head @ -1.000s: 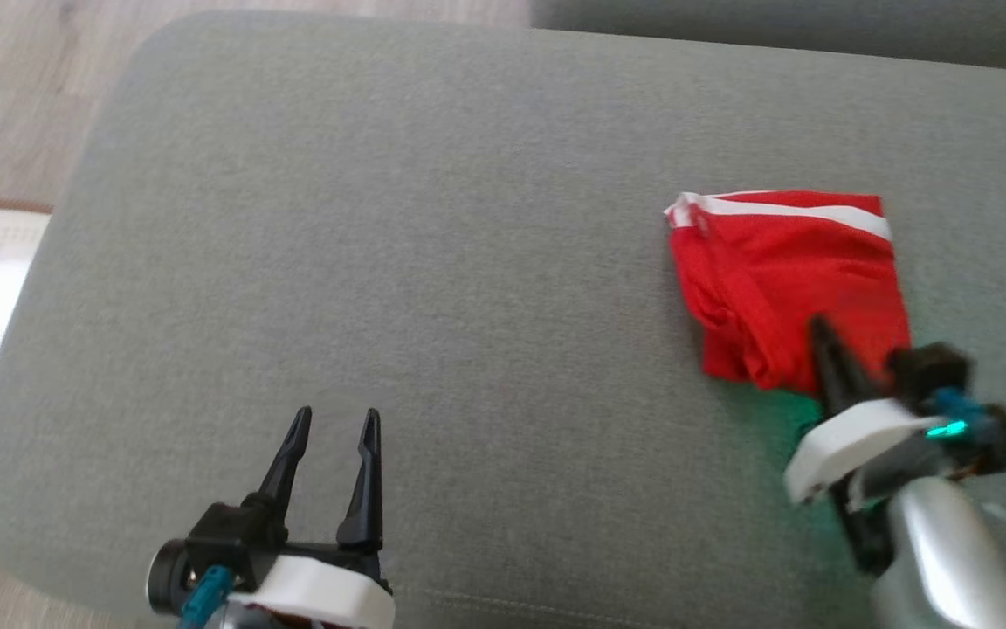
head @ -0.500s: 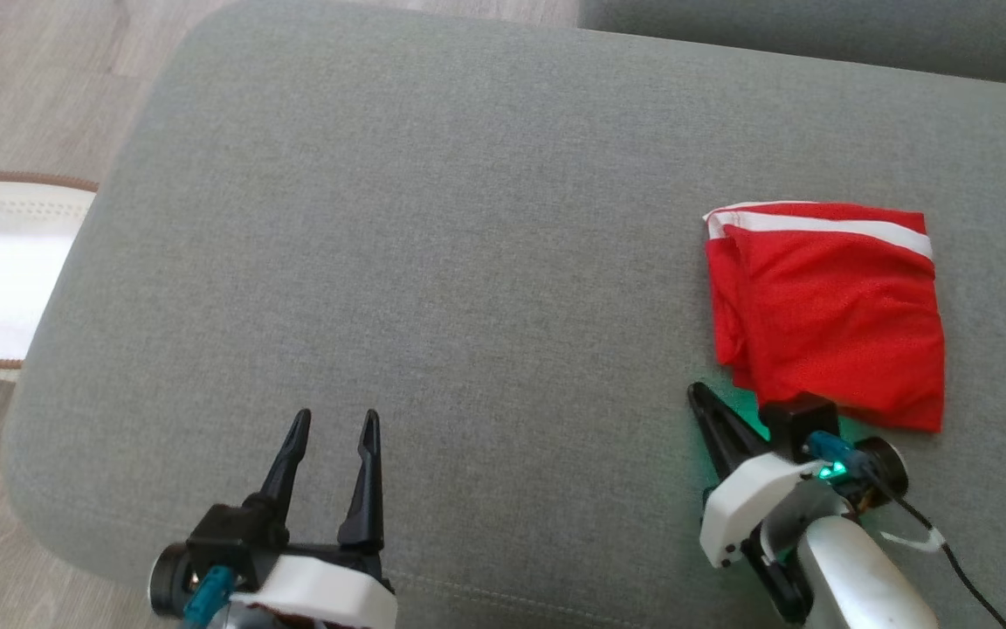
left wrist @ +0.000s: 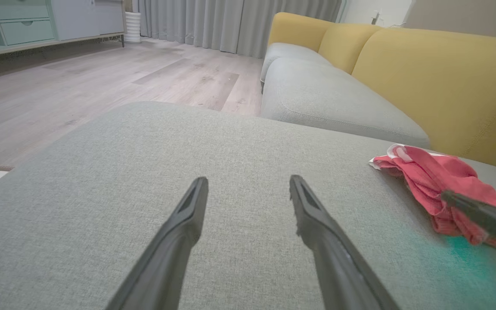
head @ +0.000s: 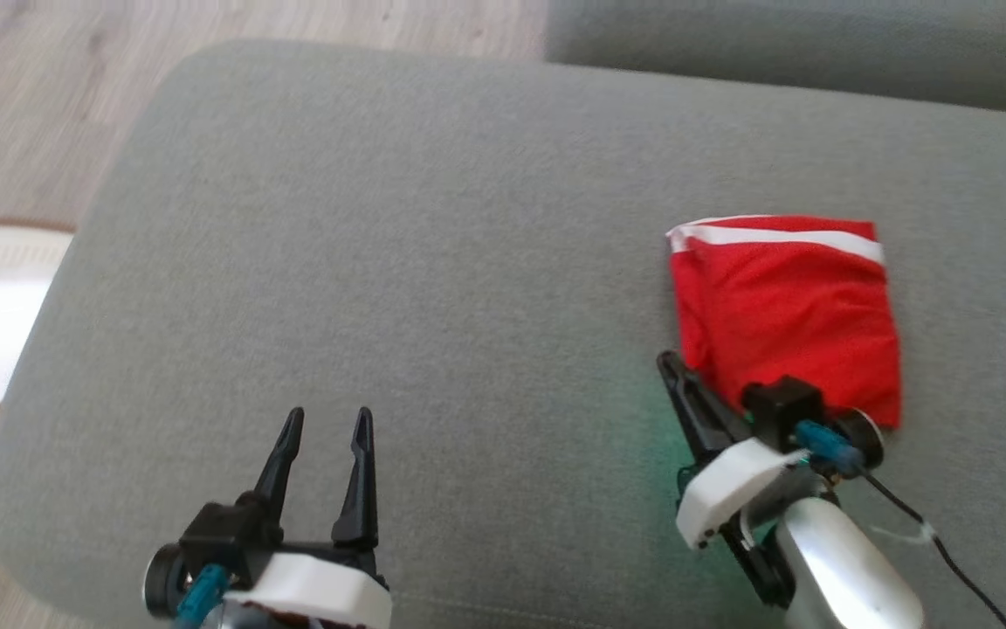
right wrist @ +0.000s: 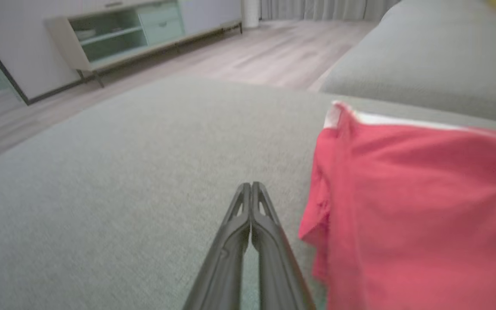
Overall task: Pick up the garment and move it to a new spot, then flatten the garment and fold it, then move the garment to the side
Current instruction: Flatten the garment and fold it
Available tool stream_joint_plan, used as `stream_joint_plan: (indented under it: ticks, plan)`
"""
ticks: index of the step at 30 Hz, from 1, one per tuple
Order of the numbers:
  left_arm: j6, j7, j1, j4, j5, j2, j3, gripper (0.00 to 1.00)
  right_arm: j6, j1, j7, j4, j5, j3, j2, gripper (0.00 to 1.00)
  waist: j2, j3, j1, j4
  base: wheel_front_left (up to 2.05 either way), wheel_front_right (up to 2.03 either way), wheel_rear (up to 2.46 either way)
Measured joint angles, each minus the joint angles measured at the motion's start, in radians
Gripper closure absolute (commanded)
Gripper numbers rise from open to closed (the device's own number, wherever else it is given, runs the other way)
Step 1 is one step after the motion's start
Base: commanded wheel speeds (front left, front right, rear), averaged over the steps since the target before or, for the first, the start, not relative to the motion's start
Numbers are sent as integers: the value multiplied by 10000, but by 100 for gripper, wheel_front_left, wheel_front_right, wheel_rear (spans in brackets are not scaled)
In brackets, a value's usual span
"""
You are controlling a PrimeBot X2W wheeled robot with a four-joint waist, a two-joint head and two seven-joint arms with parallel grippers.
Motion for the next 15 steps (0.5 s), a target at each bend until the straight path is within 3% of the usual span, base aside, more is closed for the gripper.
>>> stream_joint_plan:
  ticks: [8, 11, 12, 15]
  plan:
    - [-150, 0, 566, 198, 259, 2, 366, 0, 0, 1876, -700, -1735, -633, -1705, 52, 99, 0, -815, 0, -634, 0, 0, 0]
    - [-240, 0, 828, 293, 401, 0, 596, 0, 0, 2513, -803, -2249, -830, -2372, 63, 19, 0, -1135, 0, -820, 0, 0, 0]
    - [-272, 0, 904, 324, 445, 8, 677, 0, 0, 2699, -846, -2370, -832, -2640, 58, 3, 0, -1227, 0, -874, 0, 0, 0]
    - [-410, 0, 1058, 395, 543, 8, 892, 0, 0, 3137, -943, -2579, -832, -3398, 46, 0, 0, -1453, 0, -988, 0, 0, 0]
